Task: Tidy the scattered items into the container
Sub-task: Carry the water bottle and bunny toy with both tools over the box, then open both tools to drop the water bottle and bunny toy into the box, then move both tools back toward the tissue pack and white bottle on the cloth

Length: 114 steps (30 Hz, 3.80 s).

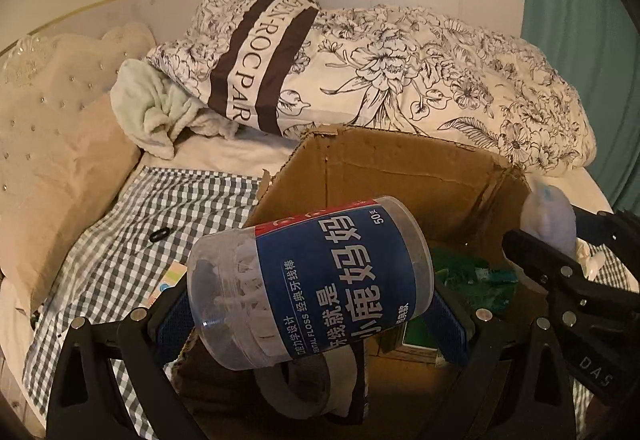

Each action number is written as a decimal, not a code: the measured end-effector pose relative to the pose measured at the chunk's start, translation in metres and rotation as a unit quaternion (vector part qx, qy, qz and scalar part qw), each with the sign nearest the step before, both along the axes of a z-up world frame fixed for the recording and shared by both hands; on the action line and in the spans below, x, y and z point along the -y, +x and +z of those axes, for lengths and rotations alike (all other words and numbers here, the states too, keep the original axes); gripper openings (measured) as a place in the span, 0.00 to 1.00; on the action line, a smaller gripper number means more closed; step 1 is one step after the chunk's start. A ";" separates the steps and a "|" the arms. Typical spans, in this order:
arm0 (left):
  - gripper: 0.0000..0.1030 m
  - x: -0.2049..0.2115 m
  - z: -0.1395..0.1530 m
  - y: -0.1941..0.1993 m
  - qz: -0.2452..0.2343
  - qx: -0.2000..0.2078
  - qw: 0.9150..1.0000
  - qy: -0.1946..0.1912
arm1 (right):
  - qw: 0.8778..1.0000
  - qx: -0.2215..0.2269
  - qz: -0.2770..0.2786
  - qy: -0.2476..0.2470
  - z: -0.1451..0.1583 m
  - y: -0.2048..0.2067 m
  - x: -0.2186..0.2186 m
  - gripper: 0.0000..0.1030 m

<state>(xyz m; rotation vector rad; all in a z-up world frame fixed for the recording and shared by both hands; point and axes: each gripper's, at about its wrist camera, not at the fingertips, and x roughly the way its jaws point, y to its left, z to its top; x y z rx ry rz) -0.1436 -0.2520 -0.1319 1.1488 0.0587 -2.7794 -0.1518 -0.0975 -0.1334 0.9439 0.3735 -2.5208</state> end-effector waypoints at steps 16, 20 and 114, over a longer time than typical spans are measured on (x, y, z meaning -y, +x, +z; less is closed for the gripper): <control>0.98 -0.003 0.018 0.002 0.015 -0.003 1.000 -0.005 | 0.999 -0.026 -0.018 -0.020 0.015 0.010 -0.018 0.72; 0.98 -0.009 0.028 0.006 0.015 -0.009 1.000 -0.005 | 0.999 -0.035 -0.024 -0.028 0.026 0.016 -0.029 0.72; 1.00 -0.278 0.002 -0.028 -0.139 0.012 0.990 -0.015 | 0.969 -0.015 -0.245 -0.016 0.016 0.026 -0.333 1.00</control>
